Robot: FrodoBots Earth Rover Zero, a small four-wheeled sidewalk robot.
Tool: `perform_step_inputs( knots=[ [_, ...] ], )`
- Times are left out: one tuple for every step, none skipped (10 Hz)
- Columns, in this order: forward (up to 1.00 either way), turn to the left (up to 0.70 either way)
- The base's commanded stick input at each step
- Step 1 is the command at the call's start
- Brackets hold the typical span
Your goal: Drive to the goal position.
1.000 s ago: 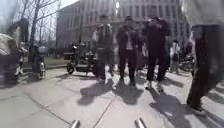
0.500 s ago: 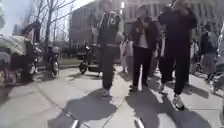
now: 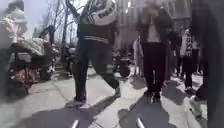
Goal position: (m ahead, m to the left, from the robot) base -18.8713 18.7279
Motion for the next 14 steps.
perform_step_inputs(
  knots=[
    [0.0,0.85],
    [0.0,0.85],
    [0.0,0.85],
    [0.0,0.85],
    [0.0,0.85],
    [0.0,0.85],
    [0.0,0.85],
    [0.0,0.85],
    [0.0,0.85],
    [0.0,0.85],
    [0.0,0.85],
    [0.0,0.85],
    [0.0,0.85],
    [0.0,0.85]
  ],
)
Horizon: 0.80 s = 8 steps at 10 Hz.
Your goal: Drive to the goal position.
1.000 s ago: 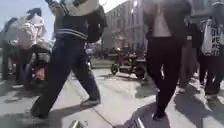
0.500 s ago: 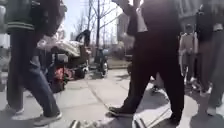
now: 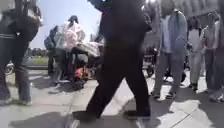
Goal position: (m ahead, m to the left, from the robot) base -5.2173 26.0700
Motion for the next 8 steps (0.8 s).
perform_step_inputs(
  knots=[
    [0.0,0.85],
    [0.0,0.85],
    [0.0,0.85],
    [0.0,0.85],
    [0.0,0.85],
    [0.0,0.85],
    [0.0,0.85],
    [0.0,0.85]
  ],
)
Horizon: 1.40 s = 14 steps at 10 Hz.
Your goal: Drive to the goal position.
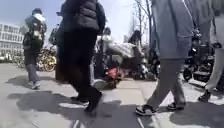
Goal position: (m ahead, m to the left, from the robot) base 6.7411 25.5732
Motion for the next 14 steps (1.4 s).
perform_step_inputs(
  knots=[
    [0.0,0.85],
    [0.0,0.85],
    [0.0,0.85],
    [0.0,0.85],
    [0.0,0.85],
    [0.0,0.85],
    [0.0,0.85],
    [0.0,0.85],
    [0.0,0.85],
    [0.0,0.85],
    [0.0,0.85],
    [0.35,0.61],
    [0.74,0.29],
    [0.79,0.17]
  ],
)
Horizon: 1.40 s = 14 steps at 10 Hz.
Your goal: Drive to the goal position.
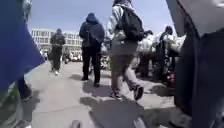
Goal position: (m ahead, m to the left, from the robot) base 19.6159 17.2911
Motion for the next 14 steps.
perform_step_inputs(
  knots=[
    [0.84,0.04],
    [0.85,0.01],
    [0.85,0.01],
    [0.85,0.01],
    [0.85,0.01],
    [0.85,0.01],
    [0.85,0.11],
    [0.85,0.28],
    [0.85,0.35],
    [0.85,0.35],
    [0.85,0.35],
    [0.85,0.35],
    [0.85,0.35],
    [0.85,0.35]
  ],
)
